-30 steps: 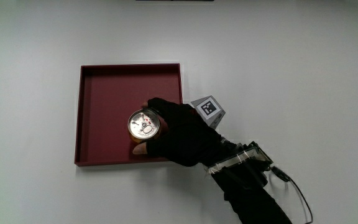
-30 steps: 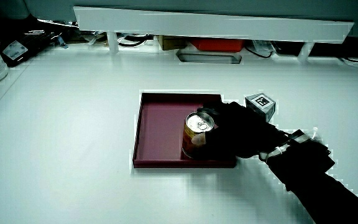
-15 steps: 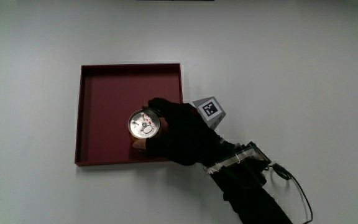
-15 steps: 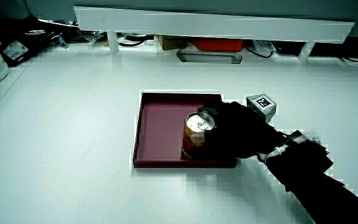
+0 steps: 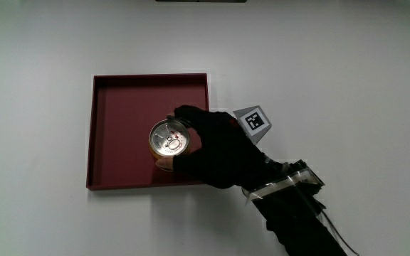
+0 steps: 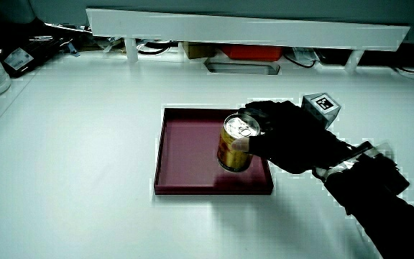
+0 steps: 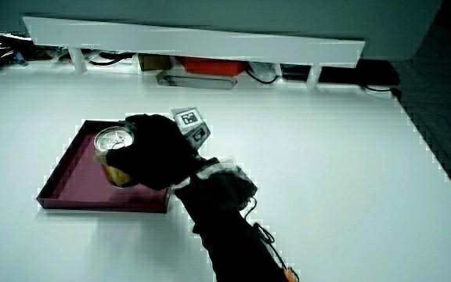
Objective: Pick red bull from plate
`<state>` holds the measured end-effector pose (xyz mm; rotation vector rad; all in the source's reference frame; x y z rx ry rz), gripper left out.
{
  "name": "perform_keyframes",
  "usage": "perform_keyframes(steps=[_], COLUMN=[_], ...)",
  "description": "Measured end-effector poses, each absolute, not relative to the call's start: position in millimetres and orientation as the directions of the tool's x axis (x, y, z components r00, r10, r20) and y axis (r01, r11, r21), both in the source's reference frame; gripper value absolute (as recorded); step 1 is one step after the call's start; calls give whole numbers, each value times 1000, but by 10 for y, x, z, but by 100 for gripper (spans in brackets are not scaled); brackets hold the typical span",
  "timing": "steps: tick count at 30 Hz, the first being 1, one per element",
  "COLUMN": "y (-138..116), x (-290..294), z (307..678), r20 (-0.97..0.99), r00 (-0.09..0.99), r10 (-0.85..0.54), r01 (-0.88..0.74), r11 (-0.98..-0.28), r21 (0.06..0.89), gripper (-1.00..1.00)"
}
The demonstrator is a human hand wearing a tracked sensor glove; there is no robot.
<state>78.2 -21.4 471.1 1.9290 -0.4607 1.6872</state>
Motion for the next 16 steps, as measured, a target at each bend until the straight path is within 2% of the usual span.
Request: perform_keyframes(steps=[7, 11, 12, 13, 14, 15, 16], y=[-169, -96, -66, -51, -5, 20, 55], x=[888, 942, 942, 953, 948, 945, 943], z=[4385, 4294, 4251, 4265, 4208, 4186, 4179], r20=[989, 984, 989, 982, 991, 990, 993], r00=[148, 135, 104, 96, 86, 68, 66], r10=[1, -115, -108, -165, -102, -121, -100], r01=[-596, -612, -615, -620, -624, -631, -636], r11=[-798, -791, -788, -782, -781, -774, -770], r21=[89, -8, -22, -71, -26, -51, -36], gripper=[100, 100, 100, 100, 100, 100, 100])
